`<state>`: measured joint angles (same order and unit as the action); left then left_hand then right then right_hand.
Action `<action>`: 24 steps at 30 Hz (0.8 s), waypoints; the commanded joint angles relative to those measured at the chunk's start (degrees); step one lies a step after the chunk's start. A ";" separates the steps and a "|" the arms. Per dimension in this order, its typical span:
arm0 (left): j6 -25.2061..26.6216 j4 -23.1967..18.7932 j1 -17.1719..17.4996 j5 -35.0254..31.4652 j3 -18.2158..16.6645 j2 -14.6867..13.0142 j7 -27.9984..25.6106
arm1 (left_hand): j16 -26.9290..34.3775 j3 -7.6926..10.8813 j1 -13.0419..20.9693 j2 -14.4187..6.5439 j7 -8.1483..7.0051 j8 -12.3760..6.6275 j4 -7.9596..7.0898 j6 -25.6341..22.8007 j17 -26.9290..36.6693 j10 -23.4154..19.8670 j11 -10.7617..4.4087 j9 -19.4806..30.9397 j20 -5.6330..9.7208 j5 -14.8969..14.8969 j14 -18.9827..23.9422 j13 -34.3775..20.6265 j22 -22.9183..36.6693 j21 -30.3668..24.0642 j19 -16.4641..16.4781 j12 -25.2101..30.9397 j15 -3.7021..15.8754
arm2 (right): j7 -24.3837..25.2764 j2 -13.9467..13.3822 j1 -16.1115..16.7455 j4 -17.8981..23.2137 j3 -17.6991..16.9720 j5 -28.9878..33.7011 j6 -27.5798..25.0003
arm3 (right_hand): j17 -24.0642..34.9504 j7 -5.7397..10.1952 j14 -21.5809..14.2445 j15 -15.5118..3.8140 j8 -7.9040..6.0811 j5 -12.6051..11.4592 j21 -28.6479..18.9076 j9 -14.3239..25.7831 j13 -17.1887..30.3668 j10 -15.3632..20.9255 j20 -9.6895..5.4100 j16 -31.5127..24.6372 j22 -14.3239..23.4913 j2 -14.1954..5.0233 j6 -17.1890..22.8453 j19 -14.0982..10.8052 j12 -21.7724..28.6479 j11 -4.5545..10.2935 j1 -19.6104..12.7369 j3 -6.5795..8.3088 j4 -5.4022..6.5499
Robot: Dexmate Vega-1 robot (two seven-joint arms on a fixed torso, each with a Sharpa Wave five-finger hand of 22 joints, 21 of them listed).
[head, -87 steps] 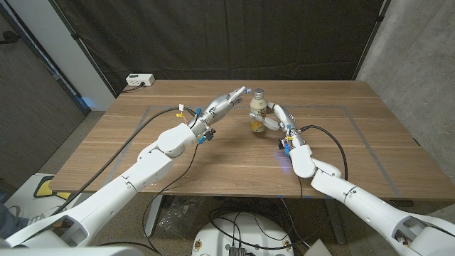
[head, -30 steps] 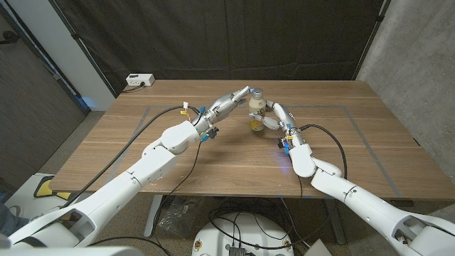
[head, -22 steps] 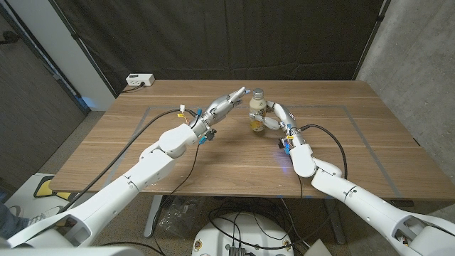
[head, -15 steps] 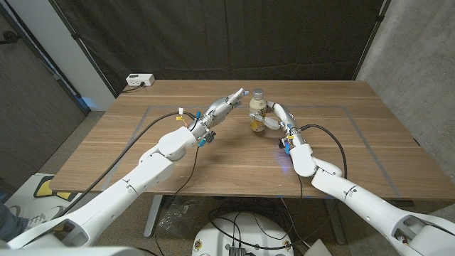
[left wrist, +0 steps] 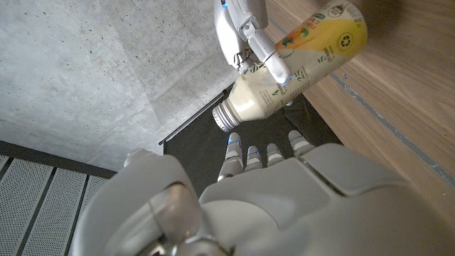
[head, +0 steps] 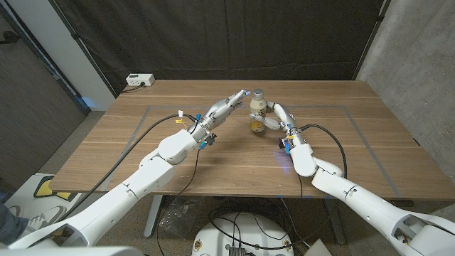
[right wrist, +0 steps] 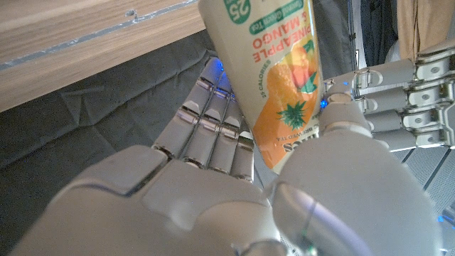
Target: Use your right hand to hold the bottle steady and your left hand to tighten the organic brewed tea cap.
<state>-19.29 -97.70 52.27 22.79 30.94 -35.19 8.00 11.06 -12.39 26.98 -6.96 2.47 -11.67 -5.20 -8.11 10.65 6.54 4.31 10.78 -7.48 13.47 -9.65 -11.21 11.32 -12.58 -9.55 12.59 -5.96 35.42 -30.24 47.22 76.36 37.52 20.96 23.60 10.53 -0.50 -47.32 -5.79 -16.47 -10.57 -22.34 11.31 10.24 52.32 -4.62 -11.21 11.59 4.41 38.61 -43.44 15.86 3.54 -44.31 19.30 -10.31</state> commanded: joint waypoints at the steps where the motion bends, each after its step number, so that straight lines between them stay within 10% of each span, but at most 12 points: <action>1: 0.60 0.08 -0.42 -0.43 0.61 0.37 0.05 | 0.28 -0.04 0.40 -0.25 0.09 -0.33 0.36 -0.52 0.19 -0.14 0.36 0.18 0.02 -0.04 -2.52 -0.03 0.23 -0.23 -9.21 0.24 -0.39 | 0.25 -0.30 0.34 0.21 -0.25 0.00 0.42 | 0.20 4.35 -0.46 -5.11 0.37 0.06 -0.21 0.24 0.29 0.90 -4.47 0.08 0.16 -9.63 4.79 0.10 -0.23 0.62 -8.96 1.13 1.18; 24: -0.13 1.88 -2.20 0.01 1.59 1.44 2.05 | 0.12 -0.02 0.95 -0.42 -0.60 -0.37 0.52 -1.09 0.17 0.12 0.74 0.17 -0.12 -0.13 -2.49 0.00 0.22 -0.22 -9.52 0.02 -0.41 | 0.32 -0.23 1.00 1.06 -0.52 0.16 -0.04 | 0.23 4.34 -0.56 -5.21 0.66 0.19 -0.38 0.27 0.30 1.04 -4.44 0.08 0.19 -9.65 4.91 0.13 -0.57 0.56 -9.08 1.25 1.36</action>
<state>-18.47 -96.35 50.53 22.53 32.30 -34.19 9.32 11.06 -12.39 27.45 -7.43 2.17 -11.64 -4.88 -9.03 10.65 6.57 4.92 10.77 -7.48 13.47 -9.96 -11.21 11.32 -12.58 -9.55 12.59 -6.26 35.95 -30.60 48.05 77.22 36.99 21.06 23.98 10.52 -0.31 -47.31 -5.78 -15.85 -10.56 -22.34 11.31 10.28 52.38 -4.61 -11.22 11.59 4.23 38.80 -43.45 15.63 3.59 -44.12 19.30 -10.31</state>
